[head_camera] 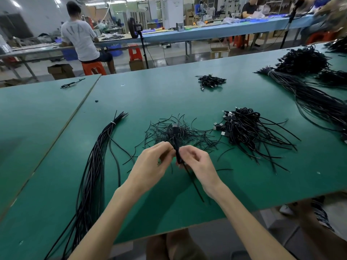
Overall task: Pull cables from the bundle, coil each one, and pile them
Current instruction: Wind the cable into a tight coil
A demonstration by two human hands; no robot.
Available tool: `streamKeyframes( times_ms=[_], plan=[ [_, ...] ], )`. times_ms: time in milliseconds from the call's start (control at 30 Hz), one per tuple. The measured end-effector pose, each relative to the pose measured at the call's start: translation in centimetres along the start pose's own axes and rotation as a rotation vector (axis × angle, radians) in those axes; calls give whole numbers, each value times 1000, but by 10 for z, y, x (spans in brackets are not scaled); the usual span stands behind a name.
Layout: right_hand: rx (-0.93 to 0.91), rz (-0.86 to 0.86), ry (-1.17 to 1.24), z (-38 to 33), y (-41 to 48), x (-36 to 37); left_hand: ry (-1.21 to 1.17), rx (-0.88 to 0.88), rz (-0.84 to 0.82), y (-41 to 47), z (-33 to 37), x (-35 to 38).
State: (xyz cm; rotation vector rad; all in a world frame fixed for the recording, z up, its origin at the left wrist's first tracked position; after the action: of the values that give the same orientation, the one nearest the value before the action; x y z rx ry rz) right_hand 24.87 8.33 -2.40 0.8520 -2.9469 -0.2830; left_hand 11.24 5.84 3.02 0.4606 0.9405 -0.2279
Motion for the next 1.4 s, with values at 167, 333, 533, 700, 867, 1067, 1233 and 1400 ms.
streamKeyframes(
  times_ms=[167,333,533,700,867,1067,1233,1400],
  plan=[
    [-10,88,-146,-3,-1,-6,-360,-119,5,-3,-10,9],
    [-27,121,-176,-9,-4,-7,-840,-308,12,-7,-17,24],
    [-48,137,-125,-10,-4,-7,-1375,-553,-133,-12,-20,53],
    [-65,88,-117,-9,-2,-3,-1378,-602,-222,-14,-23,45],
    [-102,82,-163,-16,-4,-1,-1462,-614,-324,-22,-21,54],
    [-151,111,-261,-21,-8,1,-1426,-618,-367,-28,-24,54],
    [-176,155,-370,-23,-9,-1,-780,-322,-288,-13,-19,14],
    [-113,161,-102,-12,-11,-5,-313,-81,-39,-10,1,-18]
  ],
)
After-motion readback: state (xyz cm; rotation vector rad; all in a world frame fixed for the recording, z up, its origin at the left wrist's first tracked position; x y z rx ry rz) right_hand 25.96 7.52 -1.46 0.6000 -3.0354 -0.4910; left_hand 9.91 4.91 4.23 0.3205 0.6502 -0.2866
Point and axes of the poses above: each hand's wrist, its own y-axis towards the middle knuckle, its own x-axis out of the palm, z = x × y, the point moved 8 cm from there along y, towards the middle knuckle, and after that the axes turned 15 degrees about -z, right-handed, at the moved point
